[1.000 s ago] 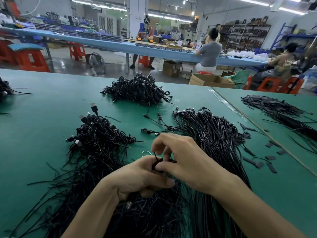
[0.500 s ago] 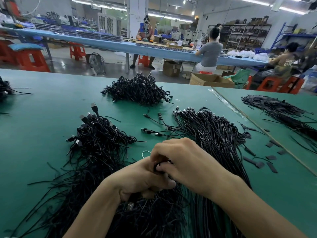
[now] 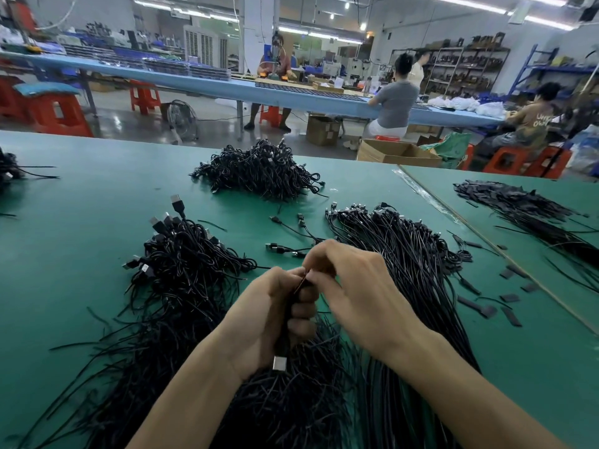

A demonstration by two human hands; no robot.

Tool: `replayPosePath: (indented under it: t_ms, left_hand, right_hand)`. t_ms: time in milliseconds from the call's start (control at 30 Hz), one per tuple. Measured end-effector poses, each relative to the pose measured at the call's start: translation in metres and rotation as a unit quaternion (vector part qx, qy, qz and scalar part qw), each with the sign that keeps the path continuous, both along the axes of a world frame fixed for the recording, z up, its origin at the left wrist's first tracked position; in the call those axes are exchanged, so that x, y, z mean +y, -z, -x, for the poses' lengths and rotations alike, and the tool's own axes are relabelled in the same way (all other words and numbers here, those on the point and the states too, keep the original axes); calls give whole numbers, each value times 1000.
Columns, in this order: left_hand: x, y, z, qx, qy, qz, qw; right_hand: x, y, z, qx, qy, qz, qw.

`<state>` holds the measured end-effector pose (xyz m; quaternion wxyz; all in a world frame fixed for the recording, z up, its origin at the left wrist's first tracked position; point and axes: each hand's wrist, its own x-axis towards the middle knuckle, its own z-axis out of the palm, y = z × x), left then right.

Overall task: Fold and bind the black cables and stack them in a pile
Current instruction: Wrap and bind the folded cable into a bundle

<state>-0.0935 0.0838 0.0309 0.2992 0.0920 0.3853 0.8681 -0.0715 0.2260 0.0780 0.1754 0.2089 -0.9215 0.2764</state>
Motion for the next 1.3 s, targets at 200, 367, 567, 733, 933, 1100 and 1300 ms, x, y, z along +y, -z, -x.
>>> replayPosePath:
  t_ms: [200,367,567,733,933,1100,1300]
  left_hand:
    - [4,8,-1,171,-144,121,967]
    - [-5,9,2,318,-313,374,813]
    - [-5,4,-2,294,-285,263,874]
    - [-2,-4,-7,242,-278,154,917]
    - [-2,-2,-9,308,-282,203,885]
    - [1,10,-6,352,-301,342,818]
    - [0,7,-7,277,-281,318,862]
  right_hand:
    - [2,5,6,-76,43,264,960]
    - [1,4,5,-170,-30,409,896]
    - [5,5,5,-245,-63,457,853]
    - [8,15,5,-282,-54,468,836]
    - [14,15,7,-303,-35,471,828]
    - [15,13,12,-196,10,400,895]
    - [10,15,9,-182,-48,404,895]
